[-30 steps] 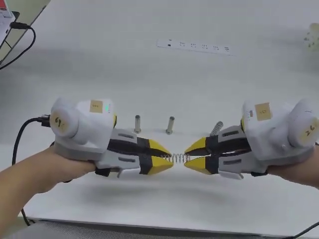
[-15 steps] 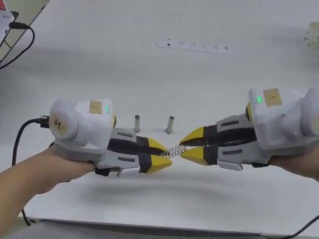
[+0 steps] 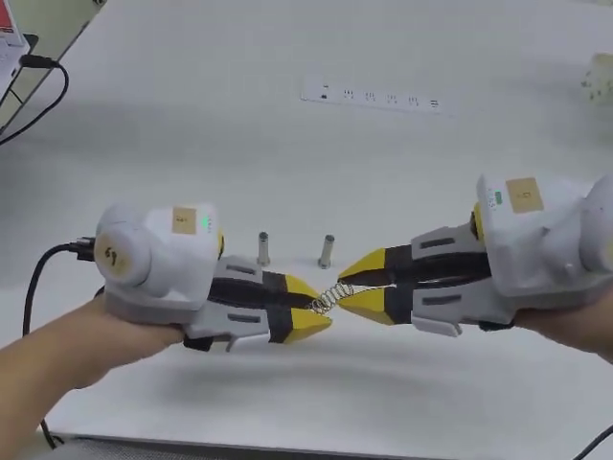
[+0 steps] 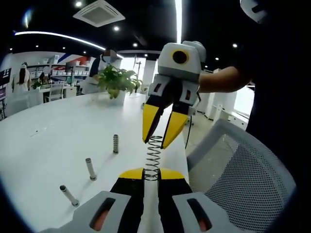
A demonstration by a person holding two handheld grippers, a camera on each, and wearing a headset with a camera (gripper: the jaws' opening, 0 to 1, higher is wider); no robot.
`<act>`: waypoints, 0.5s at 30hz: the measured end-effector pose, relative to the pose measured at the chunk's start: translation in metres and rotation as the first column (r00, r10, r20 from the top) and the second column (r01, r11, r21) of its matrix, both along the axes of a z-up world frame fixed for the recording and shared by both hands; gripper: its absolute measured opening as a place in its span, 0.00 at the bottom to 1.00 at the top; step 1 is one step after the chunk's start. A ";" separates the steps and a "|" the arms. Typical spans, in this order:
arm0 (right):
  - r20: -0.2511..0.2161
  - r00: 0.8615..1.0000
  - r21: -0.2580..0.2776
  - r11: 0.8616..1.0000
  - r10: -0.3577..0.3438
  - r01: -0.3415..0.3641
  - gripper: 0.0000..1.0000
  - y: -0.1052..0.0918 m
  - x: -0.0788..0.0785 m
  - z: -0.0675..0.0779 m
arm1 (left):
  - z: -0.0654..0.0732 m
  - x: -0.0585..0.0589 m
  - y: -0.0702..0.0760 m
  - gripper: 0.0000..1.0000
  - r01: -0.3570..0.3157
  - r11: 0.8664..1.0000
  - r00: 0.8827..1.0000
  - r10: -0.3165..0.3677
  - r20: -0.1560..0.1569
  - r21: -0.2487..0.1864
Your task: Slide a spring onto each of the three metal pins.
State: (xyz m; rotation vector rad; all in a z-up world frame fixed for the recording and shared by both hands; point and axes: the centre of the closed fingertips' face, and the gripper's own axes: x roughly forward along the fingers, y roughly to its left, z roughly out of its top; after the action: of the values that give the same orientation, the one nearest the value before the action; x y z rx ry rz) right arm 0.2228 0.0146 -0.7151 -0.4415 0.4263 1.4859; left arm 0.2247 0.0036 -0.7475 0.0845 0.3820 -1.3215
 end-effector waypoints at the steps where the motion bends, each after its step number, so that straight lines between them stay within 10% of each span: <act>1: -0.005 1.000 0.012 1.000 -0.004 0.004 0.08 0.001 0.000 0.002 | 0.001 0.000 0.000 0.02 -0.002 1.000 1.000 0.002 0.000 -0.002; 15: 0.000 1.000 0.085 0.996 -0.021 0.021 0.08 0.024 -0.002 0.010 | 0.002 0.000 -0.003 0.02 -0.004 1.000 1.000 0.004 0.018 -0.001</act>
State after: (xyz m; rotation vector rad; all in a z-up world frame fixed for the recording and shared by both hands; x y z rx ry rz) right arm 0.2205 0.0383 -0.7049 -0.3686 0.3646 1.4773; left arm 0.2243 0.0011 -0.7456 0.0948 0.3661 -1.3162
